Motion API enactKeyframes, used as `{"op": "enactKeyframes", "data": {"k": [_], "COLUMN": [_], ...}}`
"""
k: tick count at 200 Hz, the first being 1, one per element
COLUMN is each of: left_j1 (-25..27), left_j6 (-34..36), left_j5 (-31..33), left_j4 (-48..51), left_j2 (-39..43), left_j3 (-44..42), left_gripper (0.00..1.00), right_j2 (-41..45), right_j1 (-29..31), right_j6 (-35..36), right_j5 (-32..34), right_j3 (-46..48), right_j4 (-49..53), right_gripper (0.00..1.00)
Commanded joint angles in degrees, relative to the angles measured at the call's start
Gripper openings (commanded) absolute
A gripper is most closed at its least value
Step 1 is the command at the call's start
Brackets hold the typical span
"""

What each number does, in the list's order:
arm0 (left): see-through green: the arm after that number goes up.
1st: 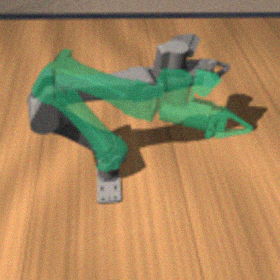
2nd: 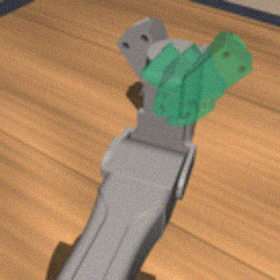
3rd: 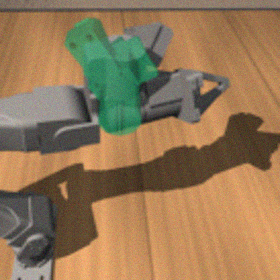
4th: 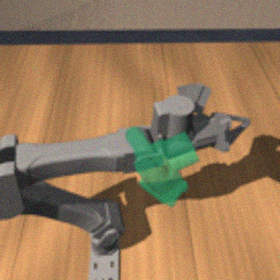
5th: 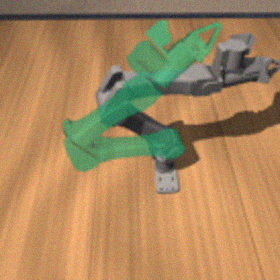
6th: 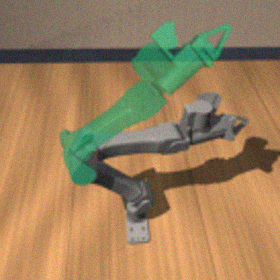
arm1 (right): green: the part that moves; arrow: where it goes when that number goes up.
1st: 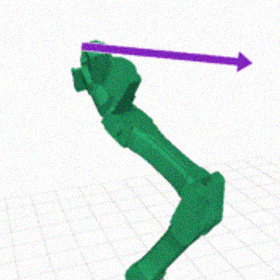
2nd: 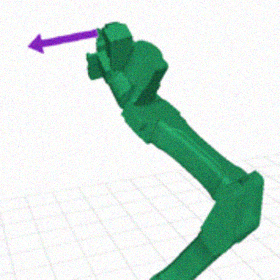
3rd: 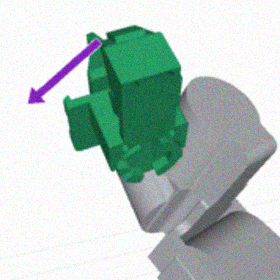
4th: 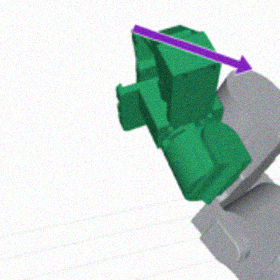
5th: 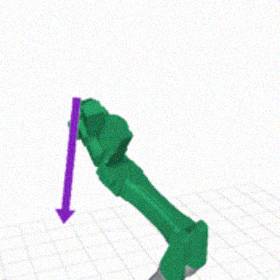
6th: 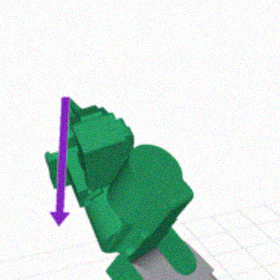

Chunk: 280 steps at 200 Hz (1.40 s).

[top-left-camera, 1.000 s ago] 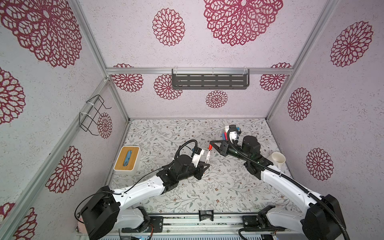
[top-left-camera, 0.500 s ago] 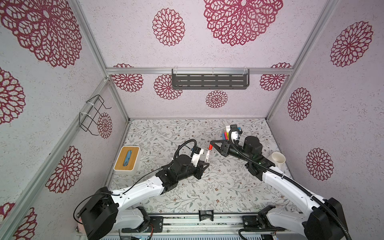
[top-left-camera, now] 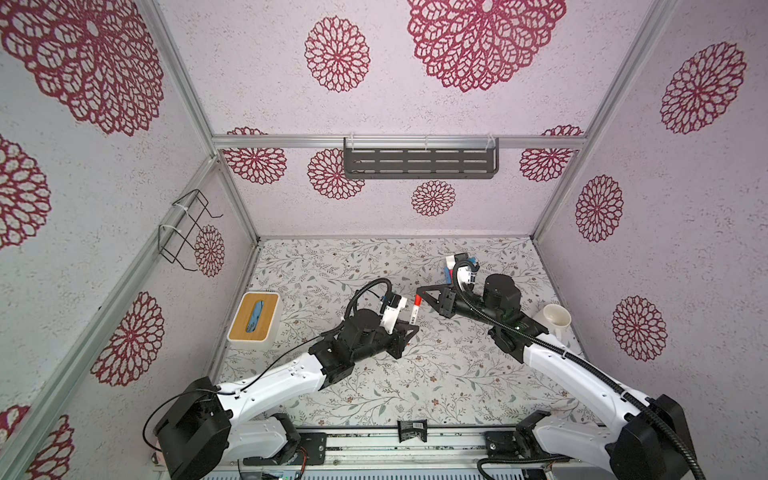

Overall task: Insert the pens into the pen caps
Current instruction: 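Press the red cap down onto the white marker held by the left gripper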

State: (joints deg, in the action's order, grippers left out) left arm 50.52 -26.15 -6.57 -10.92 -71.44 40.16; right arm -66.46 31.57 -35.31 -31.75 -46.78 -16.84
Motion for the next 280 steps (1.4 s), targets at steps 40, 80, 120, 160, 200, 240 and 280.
{"op": "enactKeyframes", "data": {"k": [40, 80, 120, 160, 200, 240, 280], "left_j1": [0.4, 0.4, 0.4, 0.4, 0.4, 0.4, 0.4], "left_j6": [1.3, 1.1, 1.3, 1.4, 0.7, 0.5, 0.7], "left_j5": [1.9, 2.4, 2.5, 2.7, 1.9, 1.9, 1.9], "left_j4": [-3.1, -4.7, -5.5, -6.2, -6.4, -6.3, -6.3], "left_j2": [2.7, 3.5, 4.2, 5.1, 5.2, 5.4, 5.5], "left_j3": [-1.0, -2.1, -3.1, -3.9, -3.6, -3.7, -3.7], "left_gripper": [0.00, 0.00, 0.00, 0.00, 0.00, 0.00, 0.00], "right_j2": [2.0, 3.6, 7.5, 6.7, 2.5, 0.1, -0.9], "right_j1": [2.6, 3.2, 2.3, 1.0, 1.3, 2.4, 2.8], "right_j6": [4.2, 4.9, 3.7, 1.1, -0.7, -0.6, 0.4], "right_j5": [-4.1, -3.9, -1.8, -2.3, -0.7, -0.8, -0.7], "right_j3": [0.5, 1.0, 0.5, -3.7, -7.4, -9.1, -9.5], "right_j4": [2.6, 4.2, 3.8, 4.9, 5.4, 5.0, 5.8], "right_gripper": [0.00, 0.21, 0.44, 0.47, 0.47, 0.44, 0.42]}}
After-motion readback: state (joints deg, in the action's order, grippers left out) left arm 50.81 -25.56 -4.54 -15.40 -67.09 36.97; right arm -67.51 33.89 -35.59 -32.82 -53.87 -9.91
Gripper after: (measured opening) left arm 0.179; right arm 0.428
